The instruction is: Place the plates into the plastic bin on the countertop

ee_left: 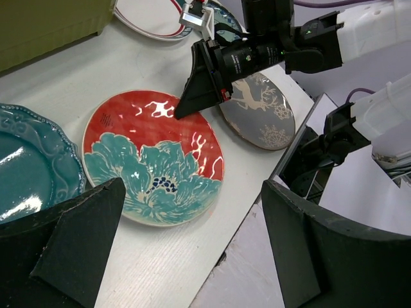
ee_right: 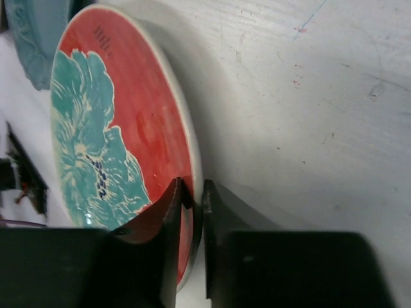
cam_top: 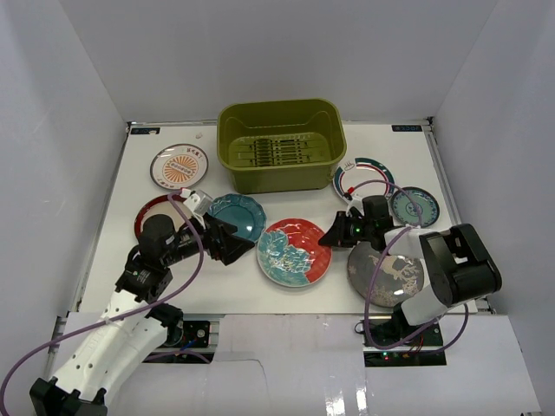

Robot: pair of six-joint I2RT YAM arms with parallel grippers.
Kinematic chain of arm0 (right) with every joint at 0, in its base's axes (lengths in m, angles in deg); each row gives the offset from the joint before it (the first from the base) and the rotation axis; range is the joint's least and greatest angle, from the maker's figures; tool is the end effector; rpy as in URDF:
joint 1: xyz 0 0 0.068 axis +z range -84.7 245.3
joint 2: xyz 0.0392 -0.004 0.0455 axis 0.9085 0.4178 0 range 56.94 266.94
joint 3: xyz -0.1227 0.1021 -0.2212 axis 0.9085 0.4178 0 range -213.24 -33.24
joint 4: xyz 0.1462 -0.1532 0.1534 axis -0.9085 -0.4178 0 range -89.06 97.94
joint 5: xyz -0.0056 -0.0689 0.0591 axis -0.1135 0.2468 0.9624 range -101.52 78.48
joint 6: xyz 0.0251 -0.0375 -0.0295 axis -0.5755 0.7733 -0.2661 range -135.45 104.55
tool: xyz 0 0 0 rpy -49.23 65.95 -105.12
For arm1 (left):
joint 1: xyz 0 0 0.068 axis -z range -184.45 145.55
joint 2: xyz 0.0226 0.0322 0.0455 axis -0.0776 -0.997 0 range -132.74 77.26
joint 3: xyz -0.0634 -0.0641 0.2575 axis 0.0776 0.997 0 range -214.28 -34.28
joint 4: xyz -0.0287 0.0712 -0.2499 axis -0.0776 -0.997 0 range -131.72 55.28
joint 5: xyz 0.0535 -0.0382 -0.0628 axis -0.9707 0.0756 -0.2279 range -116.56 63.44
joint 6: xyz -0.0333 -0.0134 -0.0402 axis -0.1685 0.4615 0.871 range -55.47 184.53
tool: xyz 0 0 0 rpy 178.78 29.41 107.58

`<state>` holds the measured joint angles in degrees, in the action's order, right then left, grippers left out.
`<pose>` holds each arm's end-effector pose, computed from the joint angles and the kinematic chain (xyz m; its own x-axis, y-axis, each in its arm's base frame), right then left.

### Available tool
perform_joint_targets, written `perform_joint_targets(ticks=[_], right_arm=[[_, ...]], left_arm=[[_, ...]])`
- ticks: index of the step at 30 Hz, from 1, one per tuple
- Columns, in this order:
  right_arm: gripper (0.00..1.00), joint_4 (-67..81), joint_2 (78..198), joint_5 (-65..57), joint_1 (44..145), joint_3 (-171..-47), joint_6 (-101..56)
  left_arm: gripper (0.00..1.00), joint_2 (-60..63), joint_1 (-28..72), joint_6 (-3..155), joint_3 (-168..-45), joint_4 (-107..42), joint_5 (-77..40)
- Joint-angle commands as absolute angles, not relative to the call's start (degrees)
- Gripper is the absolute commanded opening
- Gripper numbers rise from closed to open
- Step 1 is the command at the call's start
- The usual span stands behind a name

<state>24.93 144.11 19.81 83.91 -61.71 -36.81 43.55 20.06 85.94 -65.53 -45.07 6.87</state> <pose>0.2438 0.1017 0.1294 -0.8205 0.0521 -0.5692 -0.3668 0.7158 0.5942 0.1272 -0.0797 0.2865 -0.4927 -0.1103 -0.8632 0.7036 0.5332 -0.4697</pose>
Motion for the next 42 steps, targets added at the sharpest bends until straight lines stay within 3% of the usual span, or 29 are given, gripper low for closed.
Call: perform_joint_targets(ticks=[1,6,13,20,24,34,42], right_arm=[[0.11,29.3,145.0,21.6,83.9,-61.6,-39.1],[0.08,26.7,136.9,18.8,83.8,-59.8,-38.9],[0.08,15.8,115.1,21.2,83.6,-62.5,-40.8],[0.08,13.0,106.8,23.2,83.6,-77.3,-46.7],[0.08,14.5,111.6,17.9,83.6,-88.0,-46.9],[0.08,21.8,142.1,9.7,83.0,-118.7,-48.1],[0.08,20.9,162.1,6.6,83.1,-134.8,-47.6]], left_arm=[[0.98,44.1,20.3,85.2,-67.9,-45.1,7.5],[0.98,44.4,20.2,85.6,-67.9,-45.3,6.3],[0.98,45.1,20.2,86.8,-68.1,-45.4,3.5],[0.98,46.3,20.2,88.0,-69.2,-49.0,-7.2],[0.98,47.5,20.2,88.6,-69.3,-49.8,-9.9],[0.98,47.6,20.7,88.5,-68.7,-49.6,-9.9],[0.98,46.3,21.6,88.6,-68.5,-49.3,-9.4]])
